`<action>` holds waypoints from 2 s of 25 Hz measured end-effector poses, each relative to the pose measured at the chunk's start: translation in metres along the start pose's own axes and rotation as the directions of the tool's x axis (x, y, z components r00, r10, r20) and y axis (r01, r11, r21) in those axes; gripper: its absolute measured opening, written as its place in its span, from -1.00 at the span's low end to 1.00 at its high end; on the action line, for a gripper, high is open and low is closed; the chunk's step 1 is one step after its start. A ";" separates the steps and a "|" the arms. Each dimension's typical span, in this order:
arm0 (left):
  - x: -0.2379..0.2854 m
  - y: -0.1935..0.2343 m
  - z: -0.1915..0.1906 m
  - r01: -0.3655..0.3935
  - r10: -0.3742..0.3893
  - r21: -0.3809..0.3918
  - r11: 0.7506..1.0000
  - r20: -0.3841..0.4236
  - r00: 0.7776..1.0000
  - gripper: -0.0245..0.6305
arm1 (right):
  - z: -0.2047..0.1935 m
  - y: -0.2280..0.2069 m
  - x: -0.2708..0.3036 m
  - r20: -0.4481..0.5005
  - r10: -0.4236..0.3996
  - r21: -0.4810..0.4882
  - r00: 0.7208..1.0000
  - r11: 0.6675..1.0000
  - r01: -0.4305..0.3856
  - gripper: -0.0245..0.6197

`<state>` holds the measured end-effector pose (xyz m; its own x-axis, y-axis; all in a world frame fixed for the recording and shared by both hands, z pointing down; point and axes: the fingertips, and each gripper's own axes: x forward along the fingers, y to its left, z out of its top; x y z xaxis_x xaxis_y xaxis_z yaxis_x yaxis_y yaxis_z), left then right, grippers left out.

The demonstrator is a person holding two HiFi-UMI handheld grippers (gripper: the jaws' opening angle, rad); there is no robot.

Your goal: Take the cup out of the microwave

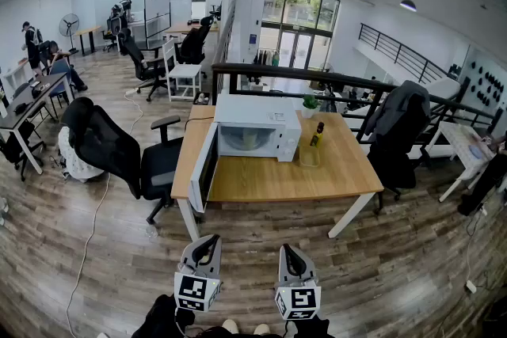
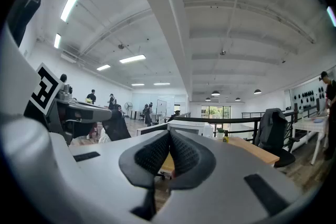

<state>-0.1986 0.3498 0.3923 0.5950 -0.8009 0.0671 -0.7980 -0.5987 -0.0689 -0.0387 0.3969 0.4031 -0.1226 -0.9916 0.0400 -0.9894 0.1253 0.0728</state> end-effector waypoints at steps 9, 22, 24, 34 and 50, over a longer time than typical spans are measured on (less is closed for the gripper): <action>0.005 0.012 0.001 -0.002 0.002 -0.006 1.000 0.001 1.000 -0.85 | 0.003 0.005 0.009 0.006 -0.005 0.007 1.000 1.000 0.005 -0.87; 0.059 0.034 -0.005 -0.012 0.012 0.005 1.000 -0.013 1.000 -0.85 | -0.009 -0.016 0.068 -0.001 0.006 0.025 1.000 1.000 -0.006 -0.88; 0.076 0.041 -0.006 -0.016 0.016 0.009 1.000 -0.018 1.000 -0.85 | -0.011 -0.022 0.089 0.000 0.012 0.032 1.000 0.999 -0.012 -0.88; 0.197 0.079 -0.003 -0.033 0.033 0.006 0.999 -0.038 0.999 -0.85 | -0.014 -0.076 0.207 -0.011 0.044 0.050 0.999 0.998 -0.043 -0.87; 0.353 0.118 -0.009 -0.063 0.063 0.005 0.998 -0.087 0.994 -0.85 | -0.030 -0.153 0.350 -0.053 0.090 0.071 0.995 0.994 -0.086 -0.88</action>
<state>-0.0837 -0.0038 0.4173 0.5331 -0.8329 0.1487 -0.8334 -0.5472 -0.0776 0.0717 0.0311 0.4360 -0.2072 -0.9733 0.0992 -0.9781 0.2080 -0.0023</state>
